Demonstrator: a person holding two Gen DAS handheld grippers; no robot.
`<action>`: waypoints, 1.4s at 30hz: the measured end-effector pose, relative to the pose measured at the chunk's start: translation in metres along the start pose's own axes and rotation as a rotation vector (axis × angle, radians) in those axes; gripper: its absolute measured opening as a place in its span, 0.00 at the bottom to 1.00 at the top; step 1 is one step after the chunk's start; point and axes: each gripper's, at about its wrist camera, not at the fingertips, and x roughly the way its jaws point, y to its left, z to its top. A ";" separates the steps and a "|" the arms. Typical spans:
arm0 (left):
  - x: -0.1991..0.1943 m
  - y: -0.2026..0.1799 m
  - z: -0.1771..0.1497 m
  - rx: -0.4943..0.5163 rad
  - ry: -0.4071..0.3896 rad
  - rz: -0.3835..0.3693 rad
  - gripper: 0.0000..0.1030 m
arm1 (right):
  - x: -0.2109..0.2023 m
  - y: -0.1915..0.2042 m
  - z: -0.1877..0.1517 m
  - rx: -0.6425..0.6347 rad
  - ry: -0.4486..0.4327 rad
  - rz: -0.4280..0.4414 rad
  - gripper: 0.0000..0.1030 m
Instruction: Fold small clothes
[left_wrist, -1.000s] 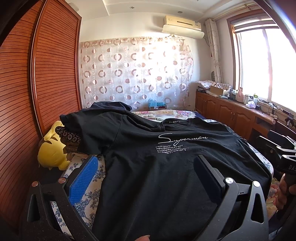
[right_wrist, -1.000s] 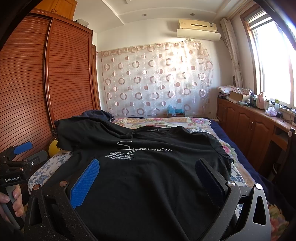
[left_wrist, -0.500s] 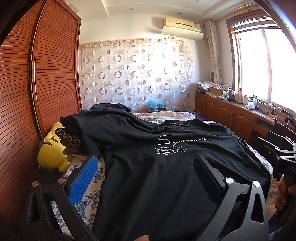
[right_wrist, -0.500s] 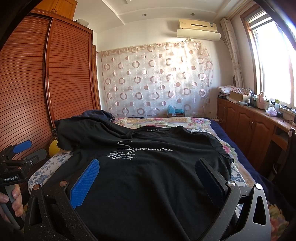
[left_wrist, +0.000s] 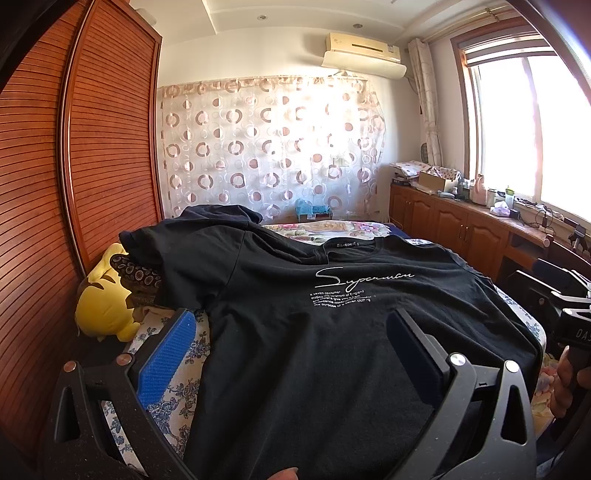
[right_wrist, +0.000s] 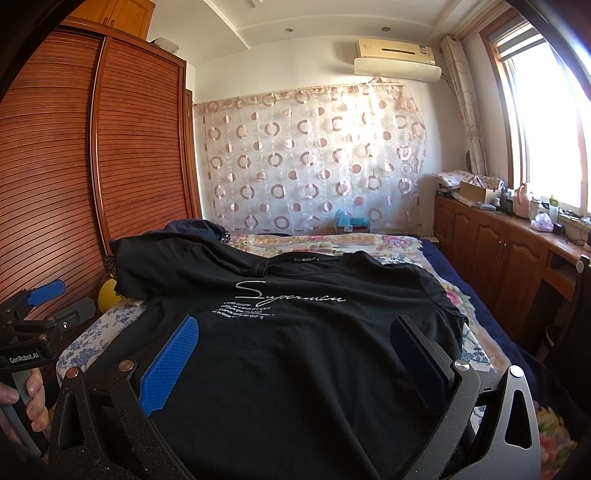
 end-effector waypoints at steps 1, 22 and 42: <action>0.000 0.000 0.000 0.000 0.000 -0.001 1.00 | 0.001 0.000 0.000 0.000 0.000 0.000 1.00; 0.000 0.000 0.000 0.001 -0.001 0.001 1.00 | 0.001 0.001 -0.001 -0.001 -0.005 0.004 1.00; 0.024 0.015 -0.013 -0.005 0.031 0.027 1.00 | 0.018 0.005 -0.008 0.003 0.008 0.017 1.00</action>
